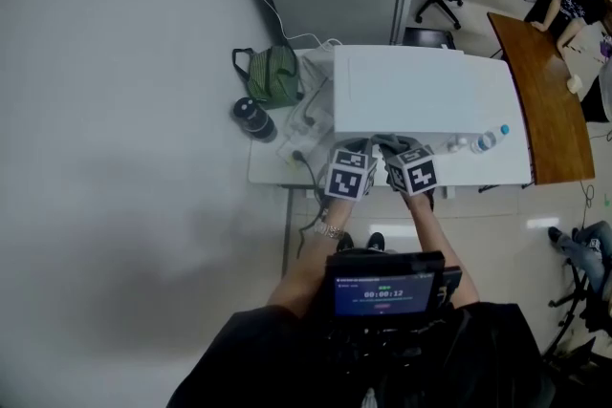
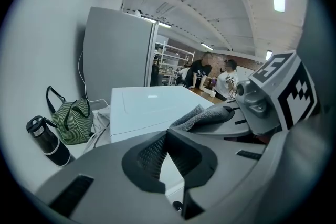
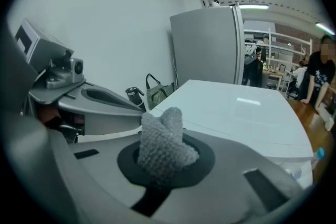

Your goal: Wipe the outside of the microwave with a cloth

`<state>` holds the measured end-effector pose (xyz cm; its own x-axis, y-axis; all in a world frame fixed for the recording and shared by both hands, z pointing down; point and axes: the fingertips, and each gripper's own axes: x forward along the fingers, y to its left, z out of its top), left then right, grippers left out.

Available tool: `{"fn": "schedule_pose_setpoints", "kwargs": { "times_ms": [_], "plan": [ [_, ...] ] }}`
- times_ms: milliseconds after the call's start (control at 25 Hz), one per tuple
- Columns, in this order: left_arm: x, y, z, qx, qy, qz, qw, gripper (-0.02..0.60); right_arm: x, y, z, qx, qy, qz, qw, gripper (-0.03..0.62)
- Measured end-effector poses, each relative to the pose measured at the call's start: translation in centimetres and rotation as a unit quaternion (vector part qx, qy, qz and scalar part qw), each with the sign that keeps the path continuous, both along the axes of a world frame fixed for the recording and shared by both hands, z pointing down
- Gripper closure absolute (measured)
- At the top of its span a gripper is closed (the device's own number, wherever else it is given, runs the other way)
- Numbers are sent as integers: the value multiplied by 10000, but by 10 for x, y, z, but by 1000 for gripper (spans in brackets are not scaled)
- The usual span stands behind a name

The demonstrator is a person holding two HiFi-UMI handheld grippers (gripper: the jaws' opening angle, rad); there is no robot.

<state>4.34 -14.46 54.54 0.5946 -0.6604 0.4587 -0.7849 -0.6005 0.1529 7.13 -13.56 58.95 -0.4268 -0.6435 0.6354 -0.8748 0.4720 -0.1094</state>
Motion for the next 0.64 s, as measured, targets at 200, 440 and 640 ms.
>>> {"fn": "schedule_pose_setpoints", "kwargs": {
  "times_ms": [200, 440, 640],
  "plan": [
    [11, 2, 0, 6, -69, 39, 10000, 581, 3, 5, 7, 21, 62, -48, 10000, 580],
    [17, 9, -2, 6, -75, 29, 10000, 581, 3, 15, 7, -156, -287, -107, 9994, 580],
    [26, 14, -8, 34, -45, 12, 10000, 581, 12, 16, -4, 49, -145, -114, 9998, 579]
  ]
}}
